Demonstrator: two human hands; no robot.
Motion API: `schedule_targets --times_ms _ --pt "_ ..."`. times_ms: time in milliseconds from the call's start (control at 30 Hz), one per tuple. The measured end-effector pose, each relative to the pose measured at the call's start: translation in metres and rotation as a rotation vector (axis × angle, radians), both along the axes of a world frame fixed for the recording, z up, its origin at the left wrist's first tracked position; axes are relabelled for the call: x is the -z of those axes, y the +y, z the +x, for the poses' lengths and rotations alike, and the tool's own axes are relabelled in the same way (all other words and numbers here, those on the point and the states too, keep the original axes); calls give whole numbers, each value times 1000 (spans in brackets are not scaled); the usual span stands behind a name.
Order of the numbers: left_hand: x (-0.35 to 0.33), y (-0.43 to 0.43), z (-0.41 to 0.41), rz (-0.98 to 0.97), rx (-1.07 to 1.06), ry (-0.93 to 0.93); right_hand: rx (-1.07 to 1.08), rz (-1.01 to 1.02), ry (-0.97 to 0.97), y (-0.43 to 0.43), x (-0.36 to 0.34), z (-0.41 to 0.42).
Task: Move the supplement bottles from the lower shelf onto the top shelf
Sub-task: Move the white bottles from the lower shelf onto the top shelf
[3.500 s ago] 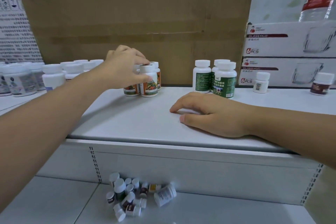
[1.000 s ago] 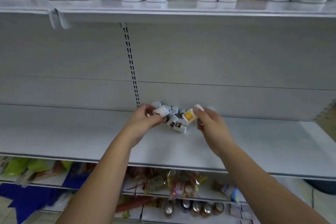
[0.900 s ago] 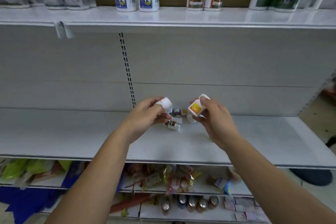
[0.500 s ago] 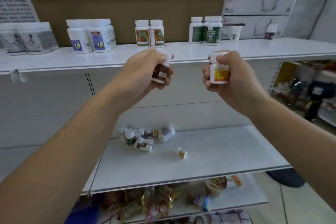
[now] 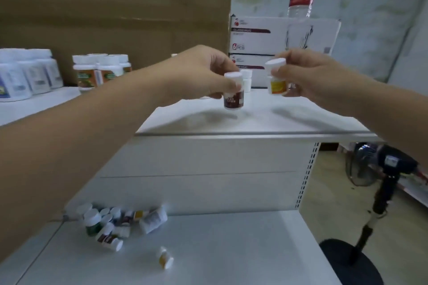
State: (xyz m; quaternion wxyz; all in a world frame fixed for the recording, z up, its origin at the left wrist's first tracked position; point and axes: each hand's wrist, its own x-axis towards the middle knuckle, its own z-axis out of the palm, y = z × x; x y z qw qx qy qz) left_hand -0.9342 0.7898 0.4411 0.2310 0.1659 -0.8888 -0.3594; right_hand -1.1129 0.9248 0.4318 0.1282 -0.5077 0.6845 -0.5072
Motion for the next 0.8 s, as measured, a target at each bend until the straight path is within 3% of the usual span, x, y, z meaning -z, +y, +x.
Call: schedule_targets --times_ms 167,333,600,800 --pt "-6 -7 -62 -265 -96 -176 6 156 121 -24 5 -72" --pt "-12 -14 -101 -395 -152 -279 39 189 180 -63 5 -102" --pt "-11 -29 -113 -329 -127 -265 124 171 342 -105 10 -116" --pt "-7 -32 -112 -282 -126 -235 133 173 343 -104 15 -117"
